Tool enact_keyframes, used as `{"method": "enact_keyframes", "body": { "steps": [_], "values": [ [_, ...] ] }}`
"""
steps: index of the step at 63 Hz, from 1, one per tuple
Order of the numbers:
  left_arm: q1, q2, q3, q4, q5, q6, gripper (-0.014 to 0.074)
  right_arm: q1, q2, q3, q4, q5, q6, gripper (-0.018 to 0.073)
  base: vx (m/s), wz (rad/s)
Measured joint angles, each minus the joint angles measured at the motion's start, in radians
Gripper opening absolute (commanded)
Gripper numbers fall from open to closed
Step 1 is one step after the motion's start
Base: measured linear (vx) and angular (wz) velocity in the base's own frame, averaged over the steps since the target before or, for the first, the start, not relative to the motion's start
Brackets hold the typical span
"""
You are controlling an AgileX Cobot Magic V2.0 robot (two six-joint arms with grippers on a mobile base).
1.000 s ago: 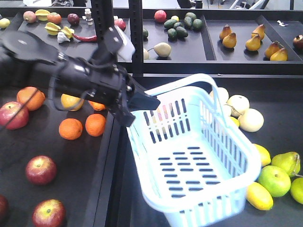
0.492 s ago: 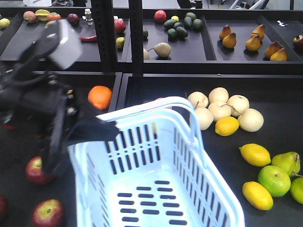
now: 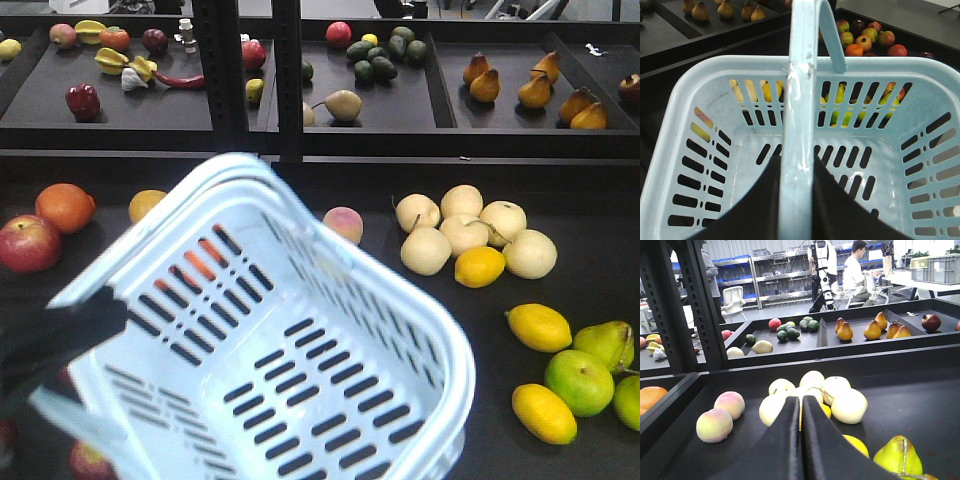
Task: Pick three apples into basket with both arms
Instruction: 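Carry the basket up toward the robot with the left gripper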
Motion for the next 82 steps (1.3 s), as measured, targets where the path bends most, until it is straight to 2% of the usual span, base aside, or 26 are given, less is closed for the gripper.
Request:
{"method": "enact_keyframes", "body": {
  "steps": [15, 27, 32, 82],
  "values": [
    [0.000, -0.180, 0.158, 0.032, -0.095, -0.048, -0.0008, 0.000, 0.000, 0.000, 0.000, 0.000, 0.000, -0.0005, 0.00, 0.00],
    [0.000, -0.242, 0.172, 0.029, -0.256, -0.051, -0.0008, 0.000, 0.000, 0.000, 0.000, 0.000, 0.000, -0.0005, 0.00, 0.00],
    [0.000, -0.246, 0.172, 0.026, -0.289, -0.053, -0.0008, 0.000, 0.000, 0.000, 0.000, 0.000, 0.000, -0.0005, 0.00, 0.00],
    [0.000, -0.246, 0.172, 0.026, -0.287, -0.053, -0.0008, 0.000, 0.000, 0.000, 0.000, 0.000, 0.000, -0.0005, 0.00, 0.00]
  ]
}}
